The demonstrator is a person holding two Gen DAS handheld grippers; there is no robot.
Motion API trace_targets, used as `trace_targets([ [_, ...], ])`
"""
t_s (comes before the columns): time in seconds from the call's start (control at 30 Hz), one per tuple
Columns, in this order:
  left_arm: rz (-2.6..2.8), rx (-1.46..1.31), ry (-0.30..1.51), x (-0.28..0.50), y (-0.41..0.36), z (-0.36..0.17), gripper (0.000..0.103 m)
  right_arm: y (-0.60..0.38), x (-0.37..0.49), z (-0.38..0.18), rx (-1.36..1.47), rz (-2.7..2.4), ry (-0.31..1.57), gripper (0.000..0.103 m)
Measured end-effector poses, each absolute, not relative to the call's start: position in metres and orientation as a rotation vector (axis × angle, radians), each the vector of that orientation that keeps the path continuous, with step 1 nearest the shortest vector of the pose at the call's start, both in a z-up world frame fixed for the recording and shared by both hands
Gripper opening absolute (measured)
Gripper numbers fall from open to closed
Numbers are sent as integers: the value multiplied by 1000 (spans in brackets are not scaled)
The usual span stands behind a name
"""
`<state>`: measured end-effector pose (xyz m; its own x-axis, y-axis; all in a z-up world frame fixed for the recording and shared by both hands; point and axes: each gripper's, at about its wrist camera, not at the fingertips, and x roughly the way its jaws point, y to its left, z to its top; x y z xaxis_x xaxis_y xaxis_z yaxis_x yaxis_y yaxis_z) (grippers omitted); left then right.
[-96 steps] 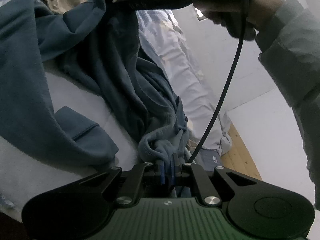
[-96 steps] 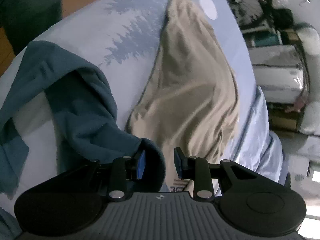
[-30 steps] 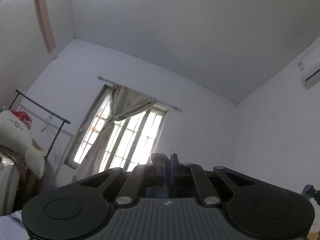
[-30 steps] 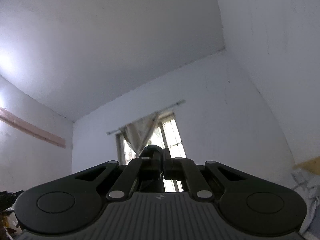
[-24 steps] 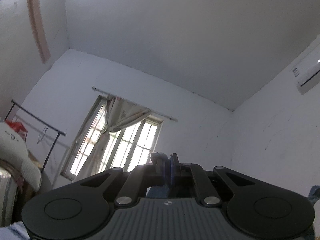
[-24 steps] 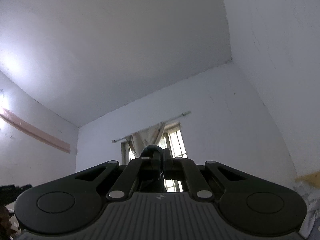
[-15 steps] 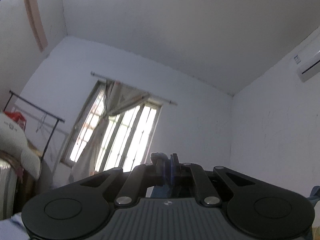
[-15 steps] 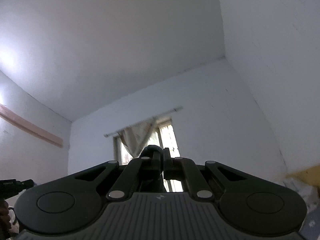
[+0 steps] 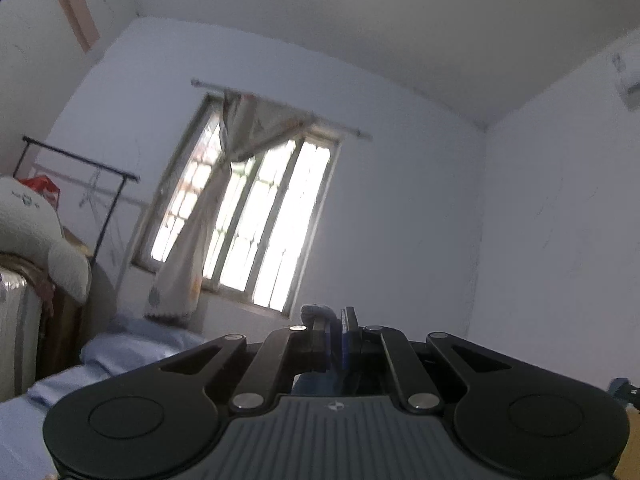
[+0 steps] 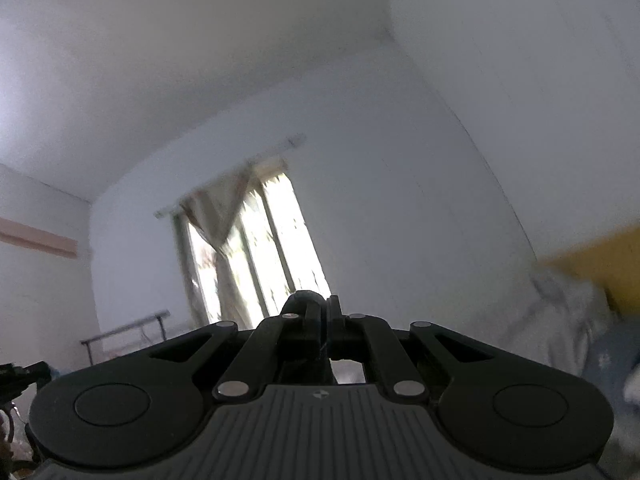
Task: Fold clothes
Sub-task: 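Lift the shirt up off the bed with both grippers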
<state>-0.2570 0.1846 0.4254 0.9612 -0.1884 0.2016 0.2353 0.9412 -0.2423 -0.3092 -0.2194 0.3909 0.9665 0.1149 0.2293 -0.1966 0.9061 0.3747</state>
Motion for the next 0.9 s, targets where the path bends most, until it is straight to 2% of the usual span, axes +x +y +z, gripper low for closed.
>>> trace_targets([
  [0.1, -234, -246, -75, -242, 177, 369, 2, -227, -272, 329, 490, 104, -37, 2],
  [0.27, -239, -230, 155, -226, 161, 268, 2, -270, -202, 186, 780, 6, 398, 2],
  [0.4, -230, -251, 220, -230, 159, 232, 2, -294, -193, 105, 851, -45, 605, 2],
  [0.5, -217, -250, 221, -230, 165, 222, 2, -295, -180, 91, 682, 29, 679, 6],
  [0.53, -212, -248, 222, -229, 167, 219, 2, -293, -177, 93, 630, 62, 686, 11],
  [0.57, -206, -248, 222, -228, 169, 216, 2, -291, -178, 93, 573, 98, 691, 23],
  [0.63, -190, -256, 220, -226, 172, 208, 2, -285, -184, 93, 453, 160, 705, 40],
  [0.8, -151, -299, 212, -209, 180, 200, 2, -266, -210, 98, 100, 188, 704, 40],
  [0.9, -145, -305, 208, -207, 180, 199, 2, -236, -232, 103, -218, 266, 619, 40],
])
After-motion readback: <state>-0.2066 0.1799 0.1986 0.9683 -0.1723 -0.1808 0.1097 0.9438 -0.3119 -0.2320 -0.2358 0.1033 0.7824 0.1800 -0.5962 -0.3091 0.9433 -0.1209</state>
